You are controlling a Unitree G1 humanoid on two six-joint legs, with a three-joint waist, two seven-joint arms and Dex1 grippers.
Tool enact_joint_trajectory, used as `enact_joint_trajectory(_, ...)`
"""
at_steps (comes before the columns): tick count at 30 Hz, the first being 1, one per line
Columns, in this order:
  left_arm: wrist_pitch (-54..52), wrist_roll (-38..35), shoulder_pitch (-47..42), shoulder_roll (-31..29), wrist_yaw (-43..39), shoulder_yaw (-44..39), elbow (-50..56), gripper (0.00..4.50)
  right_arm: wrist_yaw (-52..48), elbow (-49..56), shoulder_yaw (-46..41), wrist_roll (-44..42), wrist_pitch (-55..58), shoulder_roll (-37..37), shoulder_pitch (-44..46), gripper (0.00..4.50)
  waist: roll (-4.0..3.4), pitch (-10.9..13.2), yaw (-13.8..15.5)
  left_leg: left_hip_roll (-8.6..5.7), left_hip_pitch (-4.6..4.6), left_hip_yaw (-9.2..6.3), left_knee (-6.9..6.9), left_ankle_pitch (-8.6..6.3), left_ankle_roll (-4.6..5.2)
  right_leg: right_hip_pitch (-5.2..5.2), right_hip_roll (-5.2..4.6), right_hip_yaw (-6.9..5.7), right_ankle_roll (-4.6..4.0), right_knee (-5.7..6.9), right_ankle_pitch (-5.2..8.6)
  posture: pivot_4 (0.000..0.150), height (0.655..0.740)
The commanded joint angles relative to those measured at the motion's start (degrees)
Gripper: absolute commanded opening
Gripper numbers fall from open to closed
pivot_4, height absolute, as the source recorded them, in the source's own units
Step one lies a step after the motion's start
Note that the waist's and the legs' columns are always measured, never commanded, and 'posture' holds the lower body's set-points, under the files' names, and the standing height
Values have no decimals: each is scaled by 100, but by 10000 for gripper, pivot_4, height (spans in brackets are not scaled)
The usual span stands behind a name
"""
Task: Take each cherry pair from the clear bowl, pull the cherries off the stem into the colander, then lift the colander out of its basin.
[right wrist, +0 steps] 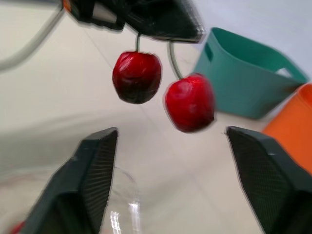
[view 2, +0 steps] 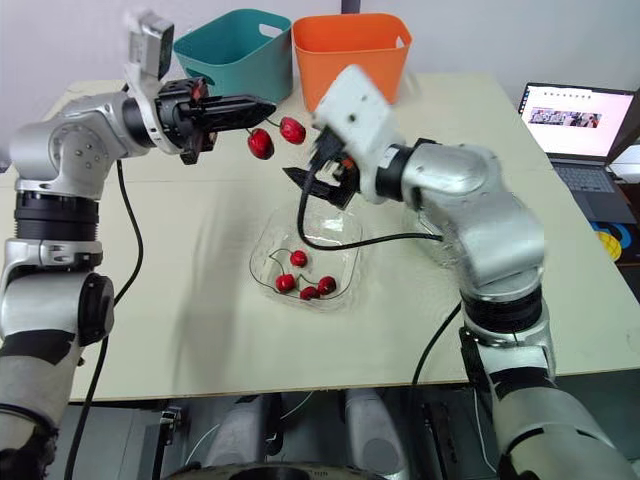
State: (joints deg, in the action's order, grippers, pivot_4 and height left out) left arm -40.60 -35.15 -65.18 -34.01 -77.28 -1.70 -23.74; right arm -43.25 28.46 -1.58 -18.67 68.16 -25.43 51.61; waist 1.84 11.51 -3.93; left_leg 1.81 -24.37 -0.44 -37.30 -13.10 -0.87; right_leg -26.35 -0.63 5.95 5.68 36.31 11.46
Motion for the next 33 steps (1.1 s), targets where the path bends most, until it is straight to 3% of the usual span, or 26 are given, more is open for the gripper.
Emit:
enact_joint_trajectory(1,160,78,-280,-150,-370,24,28,0,-217,-280,-688,-803,554,-31,293,44777,0,0,1,0,0,0,0,0,0,0,0,0,0,0,0,1500,7400)
enact_joint_trajectory(4,203,145,-320,-195,-572,95,32,0,-197,-693,-1010,-1268,945,45,555,44777,0,0,-3,0,1,0,1,0,0,0,0,0,0,-1,0,1500,7400)
enact_joint_trajectory(13,169,220,-99,-252,-780,260,476,0,-5,-1104,-856,-1910,1040,146,856,44777,-1,1,-9,1,1,0,4,0,0,-4,2,0,0,0,0,1500,7400)
enact_joint_trajectory(28,24,131,5,-190,-736,221,762,0,214,-1520,-367,-2078,491,102,816,44777,-1,1,-10,1,0,0,3,0,0,-4,2,0,0,0,0,1500,7400)
enact_joint_trajectory(32,-3,112,36,-183,-710,202,807,0,261,-1580,-296,-2080,380,113,813,35517,-1,1,-9,1,0,1,3,0,0,-4,1,0,0,0,0,1500,7400)
enact_joint_trajectory(33,-1,112,41,-181,-704,199,811,0,273,-1583,-284,-2088,372,113,809,31492,-1,1,-11,1,0,0,3,0,0,-4,1,0,0,0,0,1500,7400)
